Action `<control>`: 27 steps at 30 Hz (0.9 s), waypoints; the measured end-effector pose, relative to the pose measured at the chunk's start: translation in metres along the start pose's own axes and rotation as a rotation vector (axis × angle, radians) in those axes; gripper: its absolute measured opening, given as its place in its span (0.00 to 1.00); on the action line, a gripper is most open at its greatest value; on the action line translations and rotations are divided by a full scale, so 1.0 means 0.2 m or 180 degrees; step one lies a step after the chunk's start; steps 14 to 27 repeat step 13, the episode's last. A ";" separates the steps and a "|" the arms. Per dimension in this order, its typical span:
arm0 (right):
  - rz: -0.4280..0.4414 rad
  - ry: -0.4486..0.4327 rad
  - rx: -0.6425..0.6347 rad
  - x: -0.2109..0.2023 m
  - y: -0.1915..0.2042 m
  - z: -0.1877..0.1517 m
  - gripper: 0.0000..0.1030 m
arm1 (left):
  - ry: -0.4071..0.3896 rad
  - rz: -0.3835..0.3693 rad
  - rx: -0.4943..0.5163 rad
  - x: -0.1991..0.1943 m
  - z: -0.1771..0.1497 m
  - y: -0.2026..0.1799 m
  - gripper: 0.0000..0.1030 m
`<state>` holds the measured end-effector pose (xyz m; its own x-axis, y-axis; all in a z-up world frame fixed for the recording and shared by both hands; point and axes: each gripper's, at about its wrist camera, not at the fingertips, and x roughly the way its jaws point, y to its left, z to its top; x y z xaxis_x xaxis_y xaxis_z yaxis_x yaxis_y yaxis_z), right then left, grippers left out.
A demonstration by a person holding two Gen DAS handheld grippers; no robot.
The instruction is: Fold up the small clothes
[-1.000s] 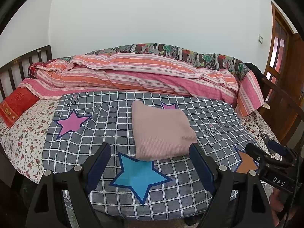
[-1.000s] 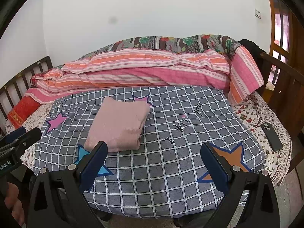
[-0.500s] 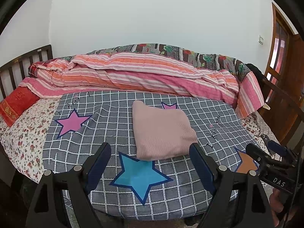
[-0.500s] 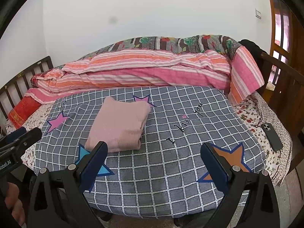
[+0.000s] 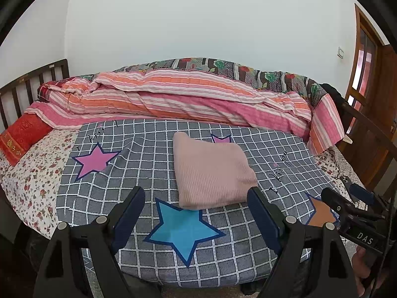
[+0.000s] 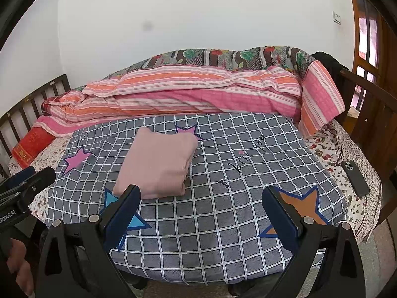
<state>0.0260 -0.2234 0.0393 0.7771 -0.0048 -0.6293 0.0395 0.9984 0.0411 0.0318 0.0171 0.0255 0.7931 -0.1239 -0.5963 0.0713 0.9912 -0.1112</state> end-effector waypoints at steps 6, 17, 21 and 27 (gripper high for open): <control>0.0001 -0.0003 0.0000 0.00 0.00 0.00 0.94 | -0.0011 0.0005 -0.0003 -0.01 0.00 0.00 0.81; 0.0010 -0.0007 -0.0014 -0.01 0.02 0.00 0.94 | -0.0027 0.0008 0.0006 -0.02 0.01 0.00 0.81; 0.0010 -0.0007 -0.0014 -0.01 0.02 0.00 0.94 | -0.0027 0.0008 0.0006 -0.02 0.01 0.00 0.81; 0.0010 -0.0007 -0.0014 -0.01 0.02 0.00 0.94 | -0.0027 0.0008 0.0006 -0.02 0.01 0.00 0.81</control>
